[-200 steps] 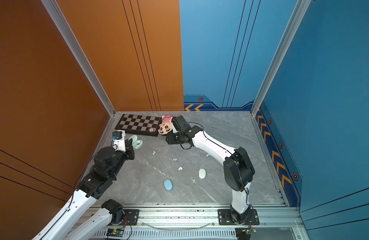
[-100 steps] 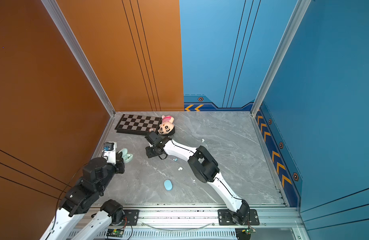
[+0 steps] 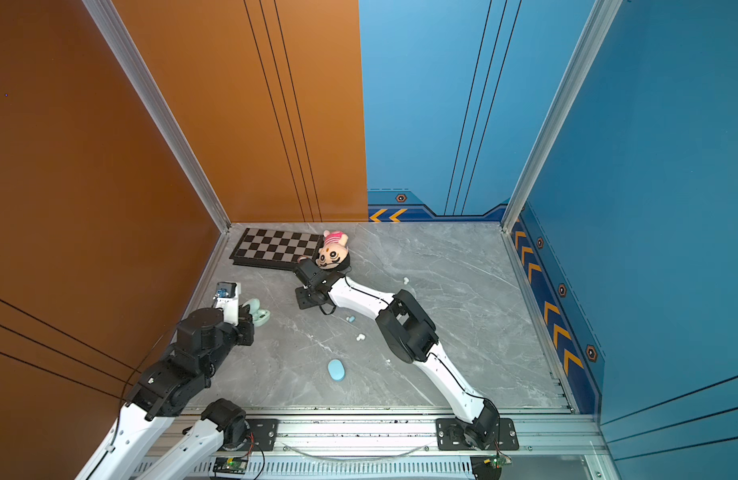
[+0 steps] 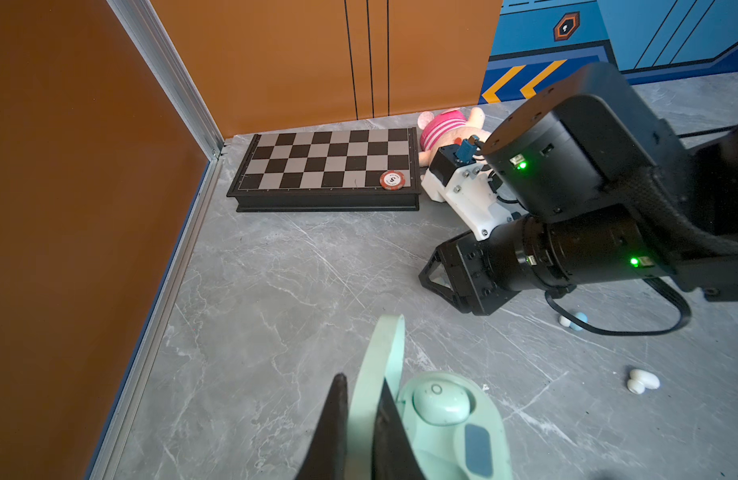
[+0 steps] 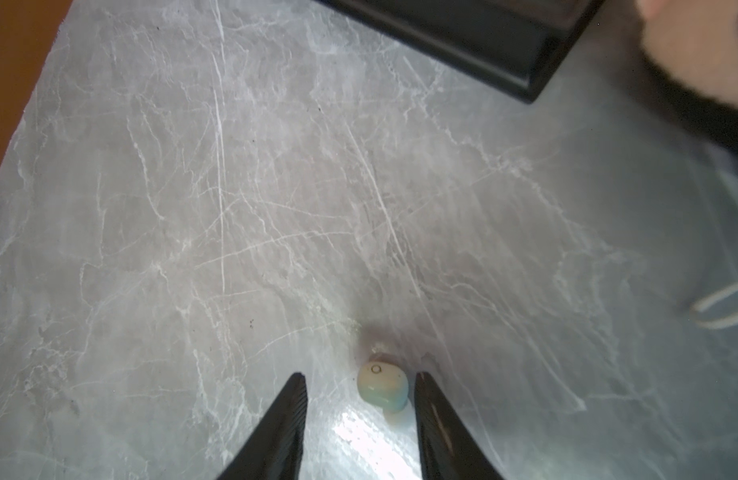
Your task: Insert the wireless bluetooth earbuds into the charging case
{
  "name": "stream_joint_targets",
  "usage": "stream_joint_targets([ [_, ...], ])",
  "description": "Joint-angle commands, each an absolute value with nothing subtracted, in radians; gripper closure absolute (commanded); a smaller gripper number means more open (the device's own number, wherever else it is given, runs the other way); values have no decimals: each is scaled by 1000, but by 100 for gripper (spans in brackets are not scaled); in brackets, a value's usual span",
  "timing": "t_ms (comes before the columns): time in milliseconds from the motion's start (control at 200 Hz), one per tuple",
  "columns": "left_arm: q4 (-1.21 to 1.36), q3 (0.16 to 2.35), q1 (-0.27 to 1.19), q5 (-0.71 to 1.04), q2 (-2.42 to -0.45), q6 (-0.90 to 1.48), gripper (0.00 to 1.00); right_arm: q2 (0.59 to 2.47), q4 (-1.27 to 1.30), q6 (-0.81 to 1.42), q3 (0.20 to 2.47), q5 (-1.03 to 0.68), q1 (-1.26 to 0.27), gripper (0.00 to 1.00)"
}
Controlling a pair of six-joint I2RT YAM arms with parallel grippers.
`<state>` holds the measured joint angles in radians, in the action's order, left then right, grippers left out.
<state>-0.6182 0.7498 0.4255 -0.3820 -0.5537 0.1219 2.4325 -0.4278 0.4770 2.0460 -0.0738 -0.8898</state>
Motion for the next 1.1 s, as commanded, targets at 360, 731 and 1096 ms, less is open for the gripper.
stream_joint_targets([
  [360,-611,780,425,-365,-562,129,100,2511,-426,419,2076,-213,-882,51],
  [731,-610,769,427,-360,-550,139,100,2453,-446,396,1998,-210,-895,52],
  [1096,-609,761,427,-373,-540,144,100,2397,-454,379,1931,-175,-911,55],
])
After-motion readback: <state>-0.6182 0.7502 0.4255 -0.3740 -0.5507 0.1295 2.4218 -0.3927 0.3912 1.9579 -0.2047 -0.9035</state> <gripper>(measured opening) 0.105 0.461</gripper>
